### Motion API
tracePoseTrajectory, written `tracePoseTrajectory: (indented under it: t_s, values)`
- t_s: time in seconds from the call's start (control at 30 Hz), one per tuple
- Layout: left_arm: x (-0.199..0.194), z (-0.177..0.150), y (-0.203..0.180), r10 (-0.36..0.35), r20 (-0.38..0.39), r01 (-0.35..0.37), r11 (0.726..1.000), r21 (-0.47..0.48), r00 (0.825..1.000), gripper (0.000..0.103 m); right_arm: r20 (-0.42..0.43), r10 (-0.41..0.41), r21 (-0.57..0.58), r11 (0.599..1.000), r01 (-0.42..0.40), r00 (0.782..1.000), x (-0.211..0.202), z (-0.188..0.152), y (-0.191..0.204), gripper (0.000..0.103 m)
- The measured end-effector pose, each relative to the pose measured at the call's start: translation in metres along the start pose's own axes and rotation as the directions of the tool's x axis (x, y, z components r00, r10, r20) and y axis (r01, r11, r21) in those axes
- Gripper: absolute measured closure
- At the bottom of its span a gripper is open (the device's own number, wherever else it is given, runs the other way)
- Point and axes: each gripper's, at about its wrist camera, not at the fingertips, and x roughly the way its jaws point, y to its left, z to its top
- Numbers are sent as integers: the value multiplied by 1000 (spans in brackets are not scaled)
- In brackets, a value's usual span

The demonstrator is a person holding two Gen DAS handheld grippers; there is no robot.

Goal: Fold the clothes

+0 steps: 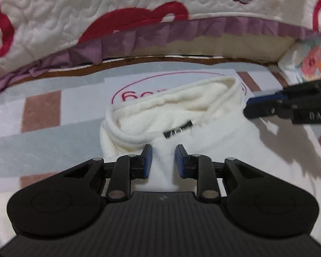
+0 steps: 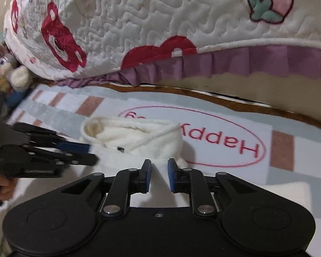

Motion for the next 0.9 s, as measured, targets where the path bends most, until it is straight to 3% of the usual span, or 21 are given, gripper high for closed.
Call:
tracePoseTrajectory:
  t_s: [0.07,0.2,0.3,0.37,0.43,0.47,0.5,0.57,0.63,0.67,0.73,0.9]
  values:
    - [12,5,5,-15,0,15,999,-44,1000,79,-11,8,-13,1000,-8,1000,14,6,-6,81]
    - [25,14,2,11,-1,-11,997,-72,1000,79,-98,-15,-39,999,12,995,58,16,-15,93]
    - [20,14,-3,33,12,-33,999,-32,999,79,-78,-40,-63,997,35,996,70,19,-10,96]
    - [3,11,-2,33,74,-29,999,-44,997,79,-70,-57,-82,995,51,996,74,21,-7,97]
    - [-21,10,1,33,157,-24,998,-57,987,68,-33,-61,-53,997,59,998,61,19,-14,97]
    - [-32,9,2,44,187,-34,998,-59,981,53,-8,-61,-26,998,61,998,50,16,-21,99]
    - [-44,8,4,59,218,-47,997,-60,974,49,18,-62,1,998,62,998,40,14,-27,98]
    - [-67,-1,16,99,246,-85,994,-67,964,49,69,-65,54,997,62,995,19,9,-40,94]
    - [-87,-11,31,136,254,-119,990,-82,958,45,119,-71,108,992,59,990,-3,3,-53,72]
    - [-95,-18,39,153,253,-134,987,-91,955,41,144,-76,134,989,56,987,-13,1,-59,68]
    - [-101,-36,61,167,216,-139,980,-141,962,39,187,-82,182,982,48,979,-32,-5,-72,64]
    - [-105,-77,105,156,136,-112,951,-287,978,35,203,-65,243,970,14,977,-46,-36,-103,54]
